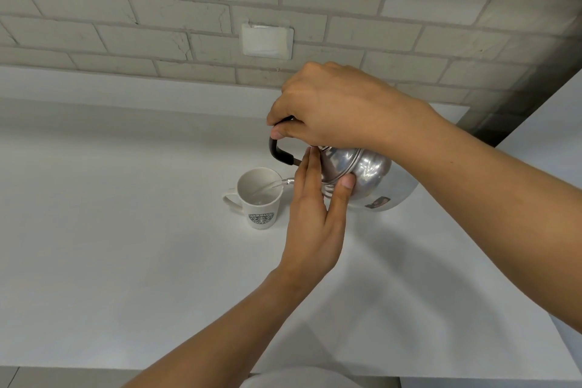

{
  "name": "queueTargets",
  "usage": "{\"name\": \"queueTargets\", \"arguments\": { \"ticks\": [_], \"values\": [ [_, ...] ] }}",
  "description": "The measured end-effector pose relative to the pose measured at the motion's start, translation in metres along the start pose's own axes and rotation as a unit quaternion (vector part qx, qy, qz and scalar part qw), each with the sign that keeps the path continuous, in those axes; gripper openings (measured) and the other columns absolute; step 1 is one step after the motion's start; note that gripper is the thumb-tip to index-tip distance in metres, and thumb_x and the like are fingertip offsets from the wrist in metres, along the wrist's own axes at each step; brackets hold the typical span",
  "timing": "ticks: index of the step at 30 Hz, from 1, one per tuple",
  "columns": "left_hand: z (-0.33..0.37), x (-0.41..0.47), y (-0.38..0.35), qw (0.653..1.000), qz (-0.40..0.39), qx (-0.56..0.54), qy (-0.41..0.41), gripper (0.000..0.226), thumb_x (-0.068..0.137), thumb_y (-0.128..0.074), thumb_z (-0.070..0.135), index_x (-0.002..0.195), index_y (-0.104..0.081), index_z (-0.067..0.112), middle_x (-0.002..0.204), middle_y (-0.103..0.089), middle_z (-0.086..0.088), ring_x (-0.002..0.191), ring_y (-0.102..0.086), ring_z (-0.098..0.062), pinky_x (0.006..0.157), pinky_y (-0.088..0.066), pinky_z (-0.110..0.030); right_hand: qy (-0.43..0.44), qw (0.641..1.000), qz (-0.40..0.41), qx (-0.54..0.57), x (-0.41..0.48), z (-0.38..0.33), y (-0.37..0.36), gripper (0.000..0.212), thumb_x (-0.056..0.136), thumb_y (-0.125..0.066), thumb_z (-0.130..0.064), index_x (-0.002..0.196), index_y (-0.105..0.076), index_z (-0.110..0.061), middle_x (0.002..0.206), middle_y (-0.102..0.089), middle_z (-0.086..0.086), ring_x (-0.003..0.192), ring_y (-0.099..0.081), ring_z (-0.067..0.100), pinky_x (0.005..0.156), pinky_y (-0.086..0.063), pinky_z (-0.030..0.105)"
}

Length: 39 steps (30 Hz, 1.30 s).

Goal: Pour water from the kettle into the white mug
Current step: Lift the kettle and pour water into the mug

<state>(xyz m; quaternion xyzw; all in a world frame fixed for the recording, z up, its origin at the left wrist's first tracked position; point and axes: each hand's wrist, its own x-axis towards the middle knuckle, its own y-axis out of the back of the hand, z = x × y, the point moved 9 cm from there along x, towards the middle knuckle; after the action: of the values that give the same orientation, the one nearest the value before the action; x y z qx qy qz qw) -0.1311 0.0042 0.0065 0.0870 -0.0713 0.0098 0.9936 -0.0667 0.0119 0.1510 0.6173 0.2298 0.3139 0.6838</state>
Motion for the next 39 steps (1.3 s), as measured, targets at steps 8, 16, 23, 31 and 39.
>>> {"name": "queueTargets", "arguments": {
  "ticks": [8,16,23,31,39],
  "values": [
    [-0.002,0.001,0.0,1.0,0.005,-0.008,-0.003,0.068,0.106,-0.046,0.05,0.166,-0.026,0.025,0.168,-0.037,0.005,0.158,-0.03,-0.01,0.128,-0.029,-0.041,-0.004,1.0,-0.007,-0.006,0.003,-0.001,-0.003,0.029,0.1,-0.056,-0.047,0.116,-0.075,-0.032,0.103,-0.069,0.001,0.092,-0.067,0.033,0.06,-0.043,0.034],
    [-0.003,0.002,0.001,1.0,0.007,-0.017,-0.01,0.067,0.105,-0.046,0.052,0.166,-0.028,0.027,0.167,-0.039,0.009,0.155,-0.032,-0.003,0.127,-0.03,-0.034,-0.001,1.0,-0.012,-0.011,0.007,-0.003,-0.005,0.028,0.1,-0.057,-0.046,0.115,-0.075,-0.031,0.104,-0.071,0.001,0.091,-0.068,0.033,0.059,-0.043,0.034],
    [-0.008,0.002,0.001,1.0,0.007,-0.026,-0.007,0.066,0.106,-0.047,0.05,0.165,-0.029,0.027,0.166,-0.04,0.009,0.154,-0.034,-0.002,0.125,-0.031,-0.03,0.007,0.999,-0.02,-0.028,0.009,-0.006,-0.01,0.029,0.1,-0.055,-0.046,0.114,-0.075,-0.03,0.102,-0.07,0.003,0.09,-0.068,0.033,0.064,-0.051,0.037],
    [-0.01,0.001,0.006,1.0,0.021,-0.016,-0.005,0.062,0.107,-0.047,0.046,0.164,-0.032,0.023,0.162,-0.045,0.005,0.152,-0.038,-0.008,0.123,-0.033,-0.034,0.021,0.999,-0.025,-0.036,0.013,-0.013,-0.011,0.029,0.101,-0.055,-0.045,0.115,-0.075,-0.029,0.107,-0.071,0.004,0.096,-0.068,0.034,0.069,-0.053,0.039],
    [-0.011,0.002,0.011,1.0,0.014,0.003,-0.008,0.063,0.108,-0.048,0.044,0.165,-0.029,0.024,0.166,-0.04,0.005,0.155,-0.034,-0.009,0.126,-0.032,-0.04,0.022,0.999,-0.016,-0.019,0.01,-0.012,-0.01,0.031,0.102,-0.052,-0.045,0.115,-0.075,-0.028,0.097,-0.071,0.002,0.091,-0.068,0.029,0.069,-0.054,0.039]
  ]
}}
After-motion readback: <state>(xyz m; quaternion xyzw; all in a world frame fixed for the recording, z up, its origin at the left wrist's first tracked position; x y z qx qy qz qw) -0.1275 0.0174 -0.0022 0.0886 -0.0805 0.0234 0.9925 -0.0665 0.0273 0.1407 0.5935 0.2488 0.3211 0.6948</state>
